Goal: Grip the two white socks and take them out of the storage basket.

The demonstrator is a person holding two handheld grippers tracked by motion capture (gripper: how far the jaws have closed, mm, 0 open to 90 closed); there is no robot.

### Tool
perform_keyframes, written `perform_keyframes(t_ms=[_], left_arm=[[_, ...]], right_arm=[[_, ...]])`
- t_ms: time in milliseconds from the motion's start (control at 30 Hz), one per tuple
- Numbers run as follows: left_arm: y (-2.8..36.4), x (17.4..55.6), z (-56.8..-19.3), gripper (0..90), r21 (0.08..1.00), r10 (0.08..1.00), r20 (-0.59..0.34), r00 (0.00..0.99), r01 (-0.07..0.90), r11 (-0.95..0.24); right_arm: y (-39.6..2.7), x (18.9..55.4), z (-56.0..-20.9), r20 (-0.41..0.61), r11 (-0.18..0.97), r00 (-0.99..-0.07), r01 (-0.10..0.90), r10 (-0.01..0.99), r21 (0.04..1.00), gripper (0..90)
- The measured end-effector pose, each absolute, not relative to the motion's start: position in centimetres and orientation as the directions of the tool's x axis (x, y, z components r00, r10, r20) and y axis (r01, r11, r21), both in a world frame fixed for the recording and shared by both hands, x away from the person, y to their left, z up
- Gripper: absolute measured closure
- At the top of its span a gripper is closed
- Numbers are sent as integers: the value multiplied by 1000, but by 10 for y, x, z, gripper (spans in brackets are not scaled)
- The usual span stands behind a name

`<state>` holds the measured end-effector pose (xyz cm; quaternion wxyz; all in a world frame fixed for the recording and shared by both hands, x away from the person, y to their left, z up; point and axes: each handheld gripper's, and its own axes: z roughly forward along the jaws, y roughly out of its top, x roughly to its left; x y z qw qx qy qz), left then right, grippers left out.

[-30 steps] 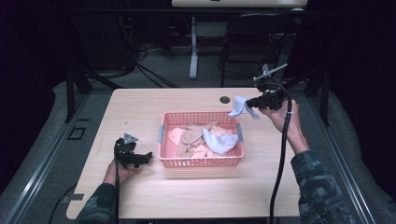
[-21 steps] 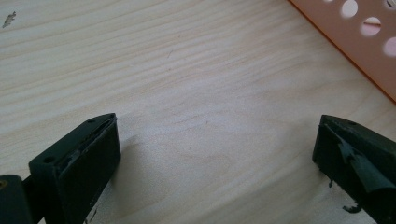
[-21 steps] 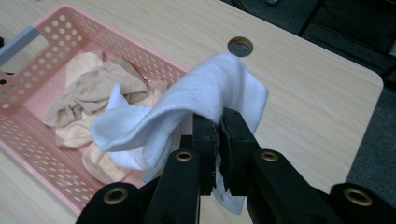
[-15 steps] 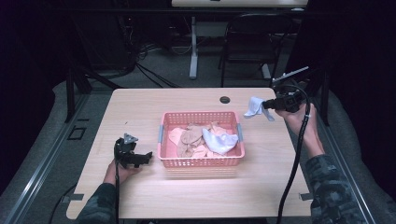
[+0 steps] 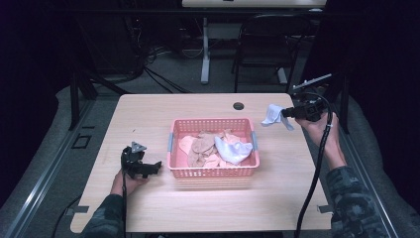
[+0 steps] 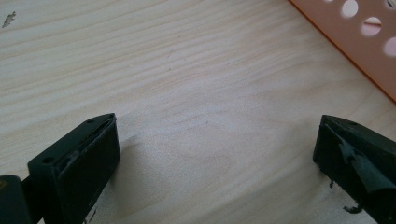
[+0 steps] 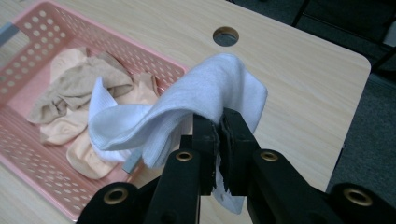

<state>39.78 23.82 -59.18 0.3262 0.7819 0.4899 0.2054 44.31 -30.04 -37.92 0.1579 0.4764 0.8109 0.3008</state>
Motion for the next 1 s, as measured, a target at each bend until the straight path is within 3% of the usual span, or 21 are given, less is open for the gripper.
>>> perform_keyframes(t_ms=[667, 1000], left_arm=[[238, 397, -592, 3, 710, 900, 1, 436, 633, -308], [238, 397, -592, 3, 710, 900, 1, 436, 633, -307]], right_arm=[[-326, 446, -419, 47, 320, -437, 724, 898, 612, 851], [-326, 457, -459, 36, 314, -392, 786, 919, 533, 851]])
